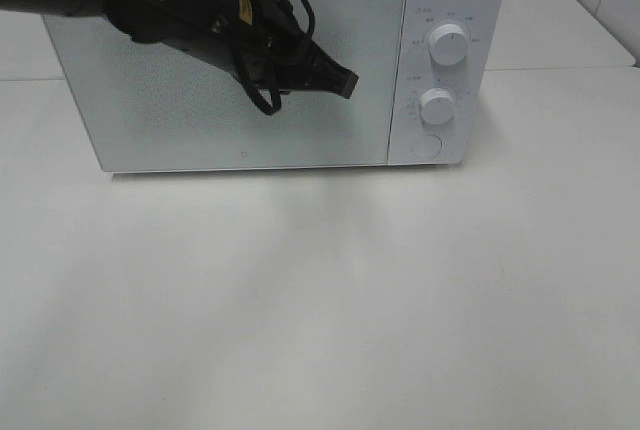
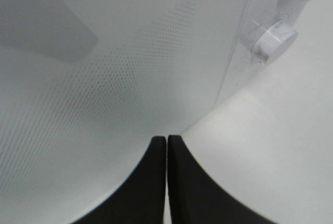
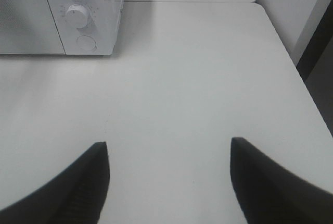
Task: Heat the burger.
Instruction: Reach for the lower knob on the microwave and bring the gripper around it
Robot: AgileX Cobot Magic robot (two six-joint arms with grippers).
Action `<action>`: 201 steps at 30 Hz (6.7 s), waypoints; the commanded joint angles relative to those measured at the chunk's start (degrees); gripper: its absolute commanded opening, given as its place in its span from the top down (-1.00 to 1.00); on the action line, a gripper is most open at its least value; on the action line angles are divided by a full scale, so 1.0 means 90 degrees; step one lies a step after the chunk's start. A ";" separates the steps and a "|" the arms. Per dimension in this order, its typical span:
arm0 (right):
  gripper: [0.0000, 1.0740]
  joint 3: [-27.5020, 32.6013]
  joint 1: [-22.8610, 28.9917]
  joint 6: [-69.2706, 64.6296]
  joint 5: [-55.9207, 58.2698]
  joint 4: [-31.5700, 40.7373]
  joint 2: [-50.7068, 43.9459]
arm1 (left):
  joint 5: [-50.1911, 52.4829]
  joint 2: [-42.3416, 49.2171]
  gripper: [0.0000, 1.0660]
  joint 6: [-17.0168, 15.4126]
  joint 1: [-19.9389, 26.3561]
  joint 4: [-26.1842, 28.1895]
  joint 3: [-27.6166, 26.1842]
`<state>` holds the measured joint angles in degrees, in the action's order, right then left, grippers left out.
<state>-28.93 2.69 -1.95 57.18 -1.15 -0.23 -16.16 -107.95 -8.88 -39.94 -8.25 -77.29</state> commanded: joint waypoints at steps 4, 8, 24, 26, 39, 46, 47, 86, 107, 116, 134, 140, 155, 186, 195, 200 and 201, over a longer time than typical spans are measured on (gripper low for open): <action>-0.14 -0.0006 -0.0045 0.0038 -0.0051 -0.0025 -0.0191 | -0.1967 0.0656 1.00 -0.0204 0.0051 0.0618 -0.0057; -0.14 -0.0006 -0.0045 0.0038 -0.0051 -0.0025 -0.0191 | -0.2833 0.0840 1.00 -0.0204 0.0185 0.0732 -0.0057; -0.14 -0.0006 -0.0045 0.0038 -0.0051 -0.0025 -0.0191 | -0.5386 0.2075 1.00 -0.0312 0.1630 0.0452 -0.0057; -0.14 -0.0006 -0.0045 0.0038 -0.0051 -0.0025 -0.0191 | -0.5660 0.2152 1.00 -0.0312 0.1942 0.0452 -0.0045; -0.14 -0.0006 -0.0045 0.0038 -0.0051 -0.0025 -0.0191 | -0.6131 0.3629 1.00 -0.0433 0.3533 0.0452 0.0942; -0.14 -0.0006 -0.0045 0.0038 -0.0051 -0.0025 -0.0191 | -0.5793 0.5730 1.00 -0.0407 0.3533 0.0681 0.2177; -0.14 -0.0006 -0.0045 0.0038 -0.0051 -0.0025 -0.0191 | -0.5768 0.6022 1.00 -0.0395 0.3533 0.0713 0.2330; -0.14 -0.0006 -0.0045 0.0038 -0.0051 -0.0025 -0.0121 | -0.4768 1.2064 1.00 0.1381 0.3533 0.1713 0.5424; -0.14 -0.0006 -0.0045 0.0038 -0.0051 -0.0025 -0.0115 | -0.4768 1.2064 1.00 0.1381 0.3533 0.1725 0.5424; -0.14 -0.0006 -0.0045 0.0038 -0.0064 -0.0025 -0.0115 | -0.4768 1.2064 1.00 0.1381 0.3533 0.1725 0.5424; -0.14 0.0388 -0.0045 0.0057 -0.3482 -0.0045 -0.0115 | -0.4768 1.2064 1.00 0.1375 0.3533 0.1725 0.5424; -0.14 0.1012 -0.0045 0.0057 -0.4806 -0.0045 -0.0115 | -0.4768 1.2064 1.00 0.1369 0.3533 0.1846 0.5430; -0.14 0.1369 -0.0045 0.0057 -0.5793 -0.0051 0.1254 | -0.4762 1.2064 1.00 0.1362 0.3533 0.1846 0.5430; -0.14 0.1356 -0.0045 -0.0038 -1.3013 -0.0261 0.8454 | -0.4762 1.2064 1.00 0.1362 0.3533 0.1840 0.5430; -0.14 0.1356 0.0236 -0.0134 -1.3846 -0.0567 0.9728 | -0.4762 1.2064 1.00 0.1362 0.3533 0.1840 0.5430; -0.14 0.1356 0.1261 0.0216 -1.4114 0.0490 1.0224 | -0.4762 1.2064 1.00 0.1362 0.3533 0.1840 0.5430; -0.14 0.1356 0.1261 0.0216 -1.4114 0.0490 1.0224 | -0.4762 1.2064 1.00 0.1362 0.3533 0.1840 0.5430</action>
<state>-16.96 13.64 -0.74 -68.81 2.29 91.85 -59.70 0.29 3.38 -8.14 8.02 -28.65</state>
